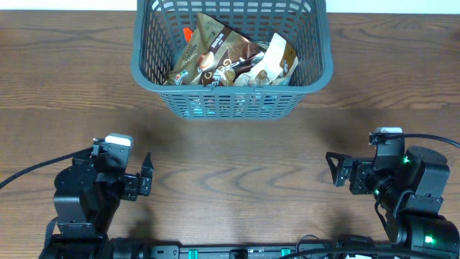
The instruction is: Pack container
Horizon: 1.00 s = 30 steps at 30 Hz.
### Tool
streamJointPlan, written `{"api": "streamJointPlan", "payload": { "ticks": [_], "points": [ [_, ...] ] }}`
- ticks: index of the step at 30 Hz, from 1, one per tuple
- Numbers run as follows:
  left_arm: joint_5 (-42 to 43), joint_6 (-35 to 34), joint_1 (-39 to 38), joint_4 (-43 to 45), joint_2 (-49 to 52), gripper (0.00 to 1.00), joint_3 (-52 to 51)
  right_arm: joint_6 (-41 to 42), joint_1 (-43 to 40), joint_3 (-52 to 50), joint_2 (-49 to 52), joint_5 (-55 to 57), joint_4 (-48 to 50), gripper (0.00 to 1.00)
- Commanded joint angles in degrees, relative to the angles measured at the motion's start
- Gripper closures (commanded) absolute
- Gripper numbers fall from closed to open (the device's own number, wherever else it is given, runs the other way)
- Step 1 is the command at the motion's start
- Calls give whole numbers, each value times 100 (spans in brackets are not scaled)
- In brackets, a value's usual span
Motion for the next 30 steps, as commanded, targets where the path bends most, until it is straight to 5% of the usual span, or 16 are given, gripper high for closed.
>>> {"api": "streamJointPlan", "payload": {
  "ticks": [1,9,17,26,30],
  "points": [
    [-46,72,-28,-13,-57,2,2,-92,26,-33,-2,-87,-7,1],
    [-46,72,-31,-13,-57,1,2,-1139,223,-492,-468,-752,295,1],
    [-46,72,-28,-13,-57,1,2,-737,529,-2424,-2411,-848,1292,1],
    [-44,72,-31,-13,-57,2,2,-715,1158,-4269,-3042,96,5021,1],
    [-44,72,-31,-13,-57,1,2,-721,1478,-4719,-3047,737,5866,1]
  ]
}}
